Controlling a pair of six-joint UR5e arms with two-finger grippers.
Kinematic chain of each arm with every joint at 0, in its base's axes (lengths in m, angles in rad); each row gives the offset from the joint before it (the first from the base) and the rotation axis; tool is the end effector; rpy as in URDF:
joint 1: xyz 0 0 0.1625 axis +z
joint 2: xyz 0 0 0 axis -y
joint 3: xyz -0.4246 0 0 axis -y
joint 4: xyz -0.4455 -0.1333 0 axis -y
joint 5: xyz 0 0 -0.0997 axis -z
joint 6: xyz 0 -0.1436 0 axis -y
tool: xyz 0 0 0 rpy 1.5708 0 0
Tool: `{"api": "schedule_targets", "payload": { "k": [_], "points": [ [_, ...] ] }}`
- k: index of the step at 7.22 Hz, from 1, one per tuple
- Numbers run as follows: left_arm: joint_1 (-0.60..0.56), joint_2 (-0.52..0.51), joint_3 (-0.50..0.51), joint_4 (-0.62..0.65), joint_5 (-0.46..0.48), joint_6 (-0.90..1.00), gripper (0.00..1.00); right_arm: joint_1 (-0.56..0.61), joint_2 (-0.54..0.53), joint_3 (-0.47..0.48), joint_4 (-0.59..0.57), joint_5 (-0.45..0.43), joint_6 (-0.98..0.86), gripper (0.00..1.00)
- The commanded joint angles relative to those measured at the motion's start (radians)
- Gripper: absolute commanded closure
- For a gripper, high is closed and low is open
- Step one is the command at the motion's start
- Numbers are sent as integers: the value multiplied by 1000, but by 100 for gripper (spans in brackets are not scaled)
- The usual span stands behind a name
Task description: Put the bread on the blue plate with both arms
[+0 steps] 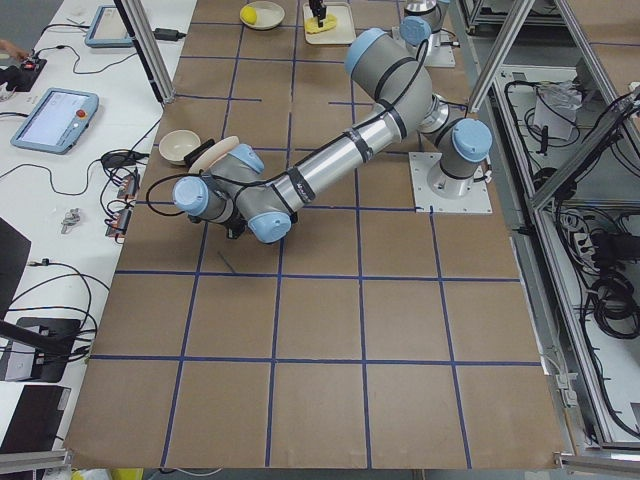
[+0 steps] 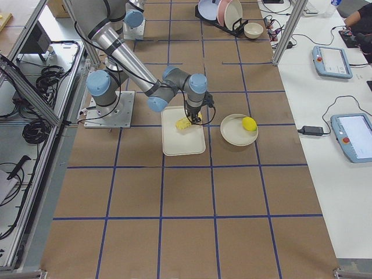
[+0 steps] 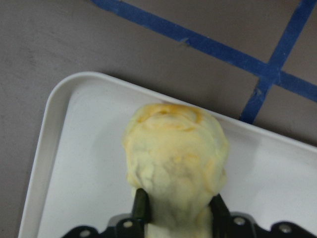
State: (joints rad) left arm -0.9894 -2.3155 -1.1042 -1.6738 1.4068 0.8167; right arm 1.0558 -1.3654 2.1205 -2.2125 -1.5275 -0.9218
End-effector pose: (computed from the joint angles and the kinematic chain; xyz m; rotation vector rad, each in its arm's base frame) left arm 0.2842 -0.7179 0.1838 -0.2806 -2.7468 -0.2616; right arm -0.1218 -0.4985 0.1190 -0.6091 2.9714 0.0864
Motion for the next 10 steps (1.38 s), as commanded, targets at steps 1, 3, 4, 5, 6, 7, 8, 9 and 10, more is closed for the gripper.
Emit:
{"api": "schedule_targets", "payload": {
  "k": [1, 3, 4, 5, 6, 7, 8, 9, 10],
  "points": [
    [11, 54, -18, -37, 64, 4, 91, 9, -70, -40, 121, -11, 81, 73],
    [-8, 189, -84, -95, 89, -28, 91, 88, -121, -199, 343, -28, 197, 73],
    [-35, 273, -158, -98, 89, -113, 91, 136, -121, -279, 428, -48, 245, 73],
    [-98, 353, -228, -96, 89, -163, 91, 174, -121, -353, 507, -52, 301, 73],
    [-182, 445, -308, -96, 84, -215, 91, 223, -119, -416, 569, -65, 357, 73],
    [-246, 503, -391, -80, 72, -232, 91, 274, -119, -457, 608, -78, 416, 73],
    [-303, 531, -454, -5, 8, -246, 91, 318, -121, -490, 640, -82, 472, 73],
    [-364, 536, -486, 26, -40, -267, 91, 351, -119, -522, 668, -85, 516, 72],
    [-452, 516, -503, 123, -45, -321, 91, 369, -118, -543, 668, -120, 521, 72]
  ]
}}
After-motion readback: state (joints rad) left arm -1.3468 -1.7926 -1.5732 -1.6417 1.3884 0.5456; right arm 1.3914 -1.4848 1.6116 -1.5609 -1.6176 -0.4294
